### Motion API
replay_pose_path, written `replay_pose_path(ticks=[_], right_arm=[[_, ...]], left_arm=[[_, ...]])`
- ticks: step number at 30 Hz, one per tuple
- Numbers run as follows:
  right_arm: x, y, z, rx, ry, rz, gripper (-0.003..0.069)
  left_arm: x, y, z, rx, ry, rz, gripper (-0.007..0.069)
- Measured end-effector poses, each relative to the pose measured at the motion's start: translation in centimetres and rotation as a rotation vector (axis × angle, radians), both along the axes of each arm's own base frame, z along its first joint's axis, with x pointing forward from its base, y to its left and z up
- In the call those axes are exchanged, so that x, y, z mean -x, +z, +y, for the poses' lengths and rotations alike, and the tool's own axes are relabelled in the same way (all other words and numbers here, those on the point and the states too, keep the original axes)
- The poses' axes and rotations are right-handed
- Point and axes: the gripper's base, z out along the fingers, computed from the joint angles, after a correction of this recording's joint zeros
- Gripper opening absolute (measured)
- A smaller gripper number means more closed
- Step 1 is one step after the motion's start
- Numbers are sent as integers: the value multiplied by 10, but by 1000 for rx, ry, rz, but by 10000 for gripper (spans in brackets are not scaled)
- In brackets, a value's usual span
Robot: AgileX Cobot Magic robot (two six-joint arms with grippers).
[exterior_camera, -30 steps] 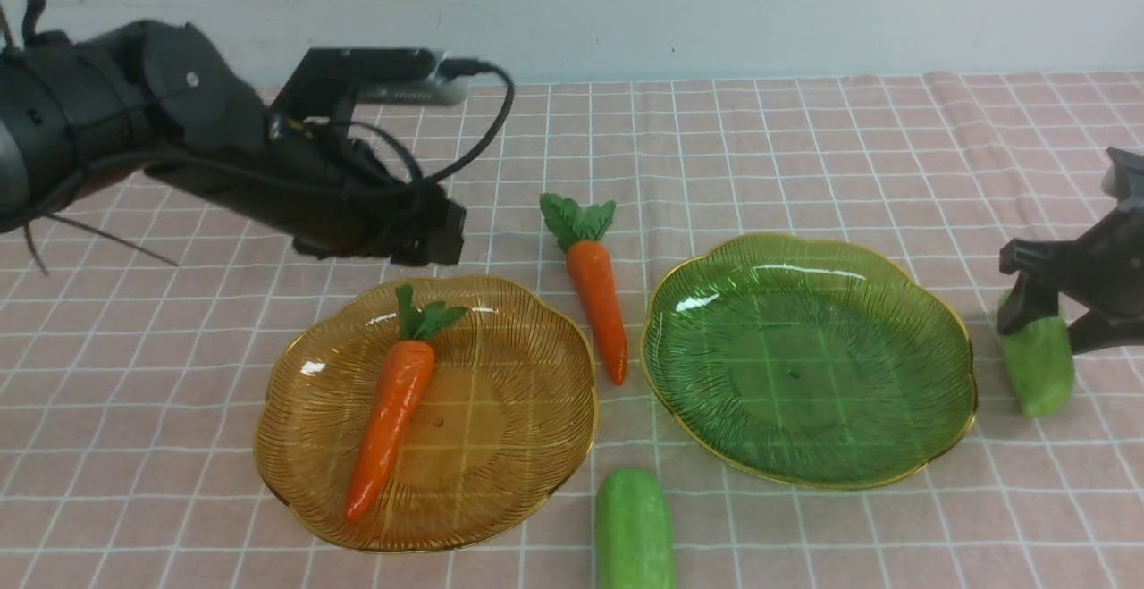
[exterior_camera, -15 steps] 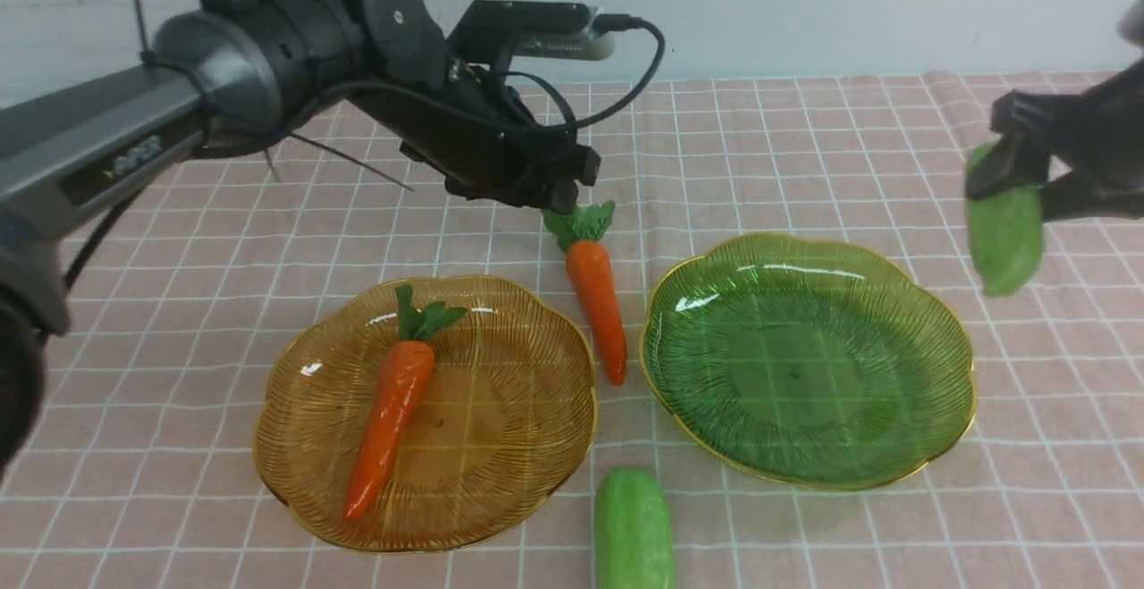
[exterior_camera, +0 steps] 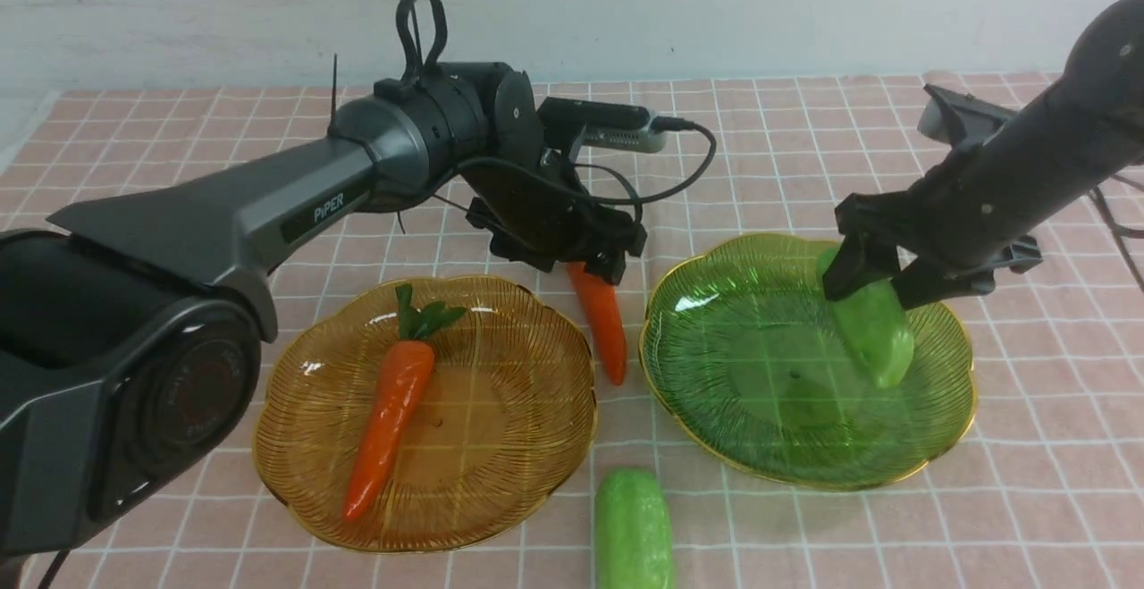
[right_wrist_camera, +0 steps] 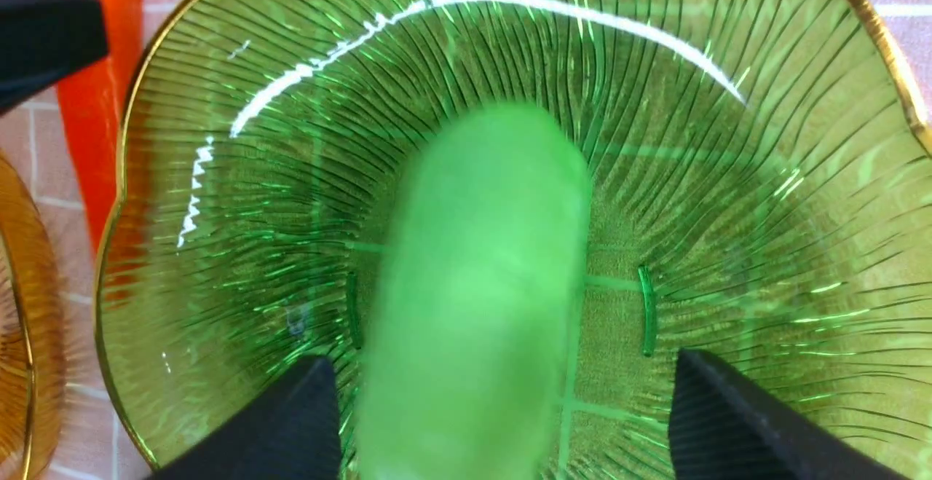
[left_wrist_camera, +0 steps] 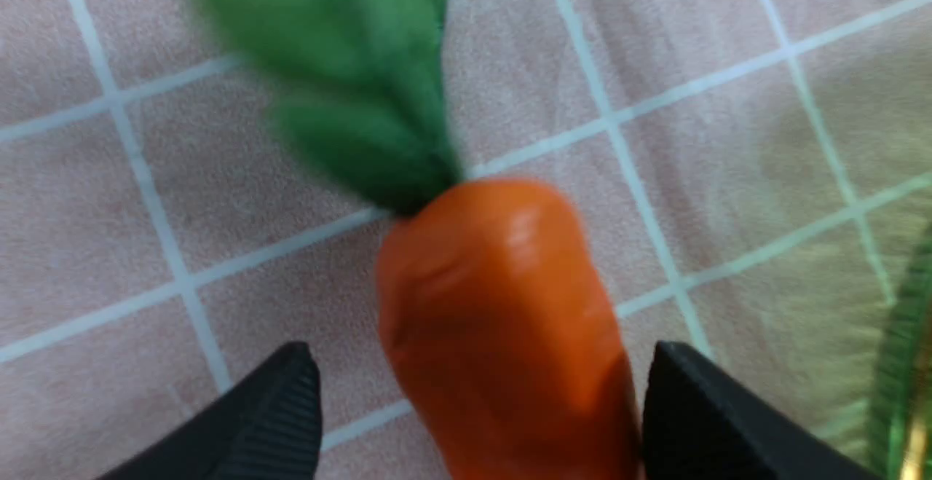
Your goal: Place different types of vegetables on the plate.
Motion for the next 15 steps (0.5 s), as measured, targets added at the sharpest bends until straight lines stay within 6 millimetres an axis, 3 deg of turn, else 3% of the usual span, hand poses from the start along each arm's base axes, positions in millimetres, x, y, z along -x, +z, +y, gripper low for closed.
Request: replay_pose_path(ticks=[4, 7, 11, 15], right_arm=[[2, 0, 0, 7, 31, 9, 563], [5, 3, 0, 8, 51, 11, 563], [14, 27, 0, 1, 75, -39, 563], [30, 60, -1, -12, 91, -94, 563]], left_arm=[[-2, -11, -1, -3, 5, 7, 529], [-3, -13, -2, 5, 14, -1, 461], [-4, -13, -5, 44, 32, 7, 263], [-11, 13, -12, 124, 41, -27, 238]])
